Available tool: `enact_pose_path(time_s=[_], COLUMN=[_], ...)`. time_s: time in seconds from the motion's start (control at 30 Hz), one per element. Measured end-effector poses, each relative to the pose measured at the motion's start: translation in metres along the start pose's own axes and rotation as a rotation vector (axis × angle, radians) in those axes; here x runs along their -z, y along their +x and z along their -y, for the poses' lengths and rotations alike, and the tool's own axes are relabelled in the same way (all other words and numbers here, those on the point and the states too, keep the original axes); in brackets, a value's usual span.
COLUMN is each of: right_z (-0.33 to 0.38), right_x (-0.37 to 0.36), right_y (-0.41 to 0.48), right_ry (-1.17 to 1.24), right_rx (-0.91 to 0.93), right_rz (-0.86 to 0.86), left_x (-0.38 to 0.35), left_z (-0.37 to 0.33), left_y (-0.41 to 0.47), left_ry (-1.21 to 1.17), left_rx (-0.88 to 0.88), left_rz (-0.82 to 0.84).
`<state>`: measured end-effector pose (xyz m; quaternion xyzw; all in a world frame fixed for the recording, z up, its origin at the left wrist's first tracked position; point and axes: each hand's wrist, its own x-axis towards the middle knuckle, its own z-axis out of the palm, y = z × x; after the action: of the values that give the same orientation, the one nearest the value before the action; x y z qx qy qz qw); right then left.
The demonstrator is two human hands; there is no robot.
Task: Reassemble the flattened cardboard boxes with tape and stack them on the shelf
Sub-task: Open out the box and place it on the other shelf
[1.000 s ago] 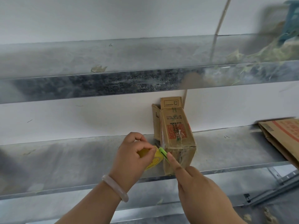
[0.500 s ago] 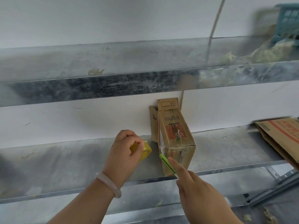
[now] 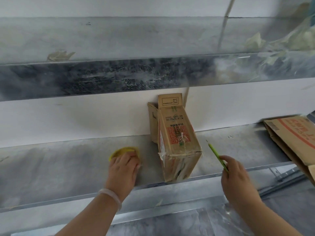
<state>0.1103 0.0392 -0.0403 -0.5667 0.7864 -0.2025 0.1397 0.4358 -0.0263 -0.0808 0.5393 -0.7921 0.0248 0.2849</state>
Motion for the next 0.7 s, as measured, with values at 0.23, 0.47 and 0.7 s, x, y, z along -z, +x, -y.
enact_pose_path(time_s=[0.23,0.47,0.7], right_z=[-0.016,0.059,0.111], right_x=[-0.034,0.007,0.0], right_y=[0.044,-0.014,-0.028], right_ry=[-0.427,0.836,1.173], right_rx=[0.139,0.17,0.141], right_rz=[0.155,-0.072,0.173], left_x=[-0.012,0.054,0.049], left_z=[0.004,-0.095,-0.165], left_y=[-0.025,0.007,0.037], left_ry=[-0.16,-0.625,-1.322], left_rx=[-0.005,0.22,0.609], left_rz=[0.153,-0.106,-0.086])
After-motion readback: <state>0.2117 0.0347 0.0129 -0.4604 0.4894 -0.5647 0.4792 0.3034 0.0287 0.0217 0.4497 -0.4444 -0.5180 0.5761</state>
